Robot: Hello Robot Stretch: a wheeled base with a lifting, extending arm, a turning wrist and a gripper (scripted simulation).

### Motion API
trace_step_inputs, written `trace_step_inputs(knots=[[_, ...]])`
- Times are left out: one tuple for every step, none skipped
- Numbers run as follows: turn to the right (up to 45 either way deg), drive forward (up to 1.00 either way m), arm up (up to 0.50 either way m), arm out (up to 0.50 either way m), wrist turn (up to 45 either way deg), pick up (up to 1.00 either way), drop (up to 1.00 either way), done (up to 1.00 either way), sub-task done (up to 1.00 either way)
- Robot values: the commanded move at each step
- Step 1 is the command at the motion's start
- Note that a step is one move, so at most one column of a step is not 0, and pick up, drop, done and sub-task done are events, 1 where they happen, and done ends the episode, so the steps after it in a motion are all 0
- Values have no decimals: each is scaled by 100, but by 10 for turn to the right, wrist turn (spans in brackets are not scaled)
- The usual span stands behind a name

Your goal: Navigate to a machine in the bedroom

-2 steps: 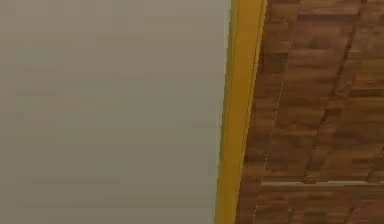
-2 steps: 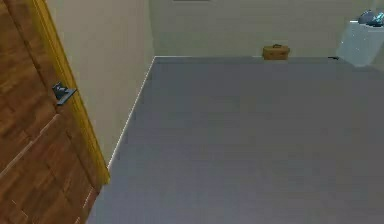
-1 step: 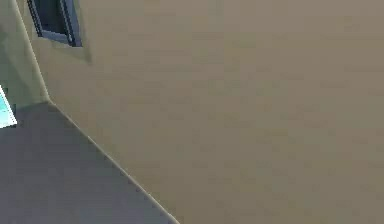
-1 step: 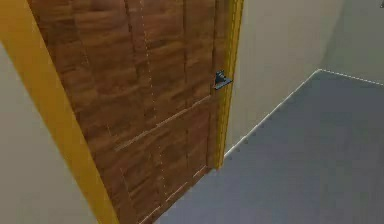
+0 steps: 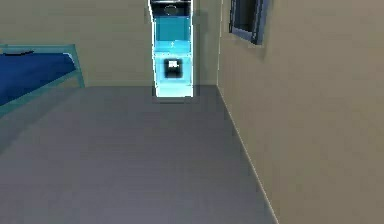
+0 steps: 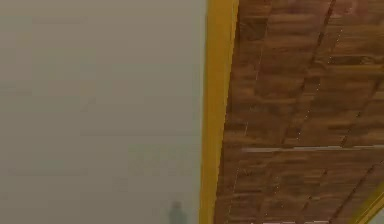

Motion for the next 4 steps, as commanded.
trace_step_inputs(knots=[[0,100,0,0,0,0,0,0,0],[0,100,0,0,0,0,0,0,0],[-60,0,0,0,0,0,0,0,0],[0,70,0,0,0,0,0,0,0]])
